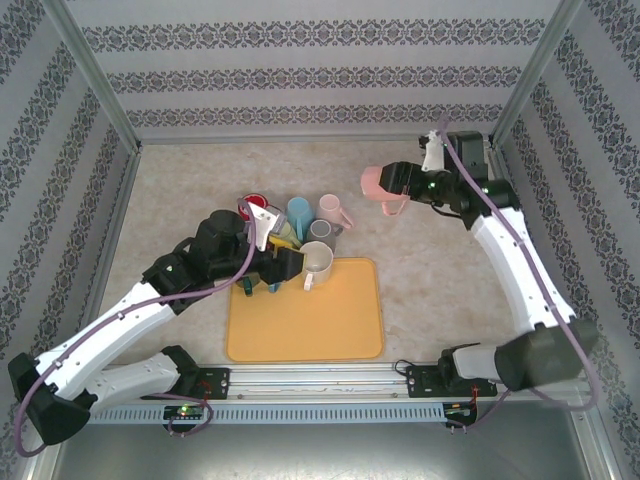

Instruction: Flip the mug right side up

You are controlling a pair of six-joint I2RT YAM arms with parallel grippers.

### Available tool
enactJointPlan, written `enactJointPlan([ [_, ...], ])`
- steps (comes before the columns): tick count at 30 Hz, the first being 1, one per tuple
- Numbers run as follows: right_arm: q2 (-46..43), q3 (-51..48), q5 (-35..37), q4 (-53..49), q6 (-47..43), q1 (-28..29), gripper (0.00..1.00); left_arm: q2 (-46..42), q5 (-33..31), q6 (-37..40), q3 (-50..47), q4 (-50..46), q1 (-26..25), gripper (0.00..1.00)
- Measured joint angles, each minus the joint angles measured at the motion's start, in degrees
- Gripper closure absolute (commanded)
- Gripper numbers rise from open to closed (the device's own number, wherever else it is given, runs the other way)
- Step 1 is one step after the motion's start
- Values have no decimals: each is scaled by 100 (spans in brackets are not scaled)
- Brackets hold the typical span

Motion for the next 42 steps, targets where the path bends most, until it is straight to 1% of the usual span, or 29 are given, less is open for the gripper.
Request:
enactJointPlan([
  [3,-391,-503,-363,686,1001,9,54,212,297,-411,-11,525,0,39],
  [6,-745,-944,-629,1316,1937,9,50,426,658,-883,-105,1294,0,35],
  [12,-1484,-1733,-1067,2800,3644,13,52,1003,1307,-1762,-177,2881,0,33],
  [15,-1729,-2041,-1202,3383,4299,61,53,1296,1537,-2094,-177,3545,0,33],
  [21,-2035,-2280,-1309,3998,5036,208,53,1773,1930,-2557,-170,4586,2,32],
  [27,-2315,-2402,-1381,4280,5276,444,53,2288,2361,-3132,-149,5805,44,34],
  [30,-2400,-2509,-1386,4356,5333,632,53,2496,2535,-3421,-149,6380,87,37],
  [33,-2452,-2660,-1388,4385,5342,761,54,2579,2634,-3589,-149,6787,101,44],
  [36,-2472,-2804,-1401,4395,5344,789,54,2583,2708,-3694,-149,7110,127,53],
  [42,-2538,-2852,-1447,4579,5423,789,54,2599,2782,-3775,-151,7278,162,74],
])
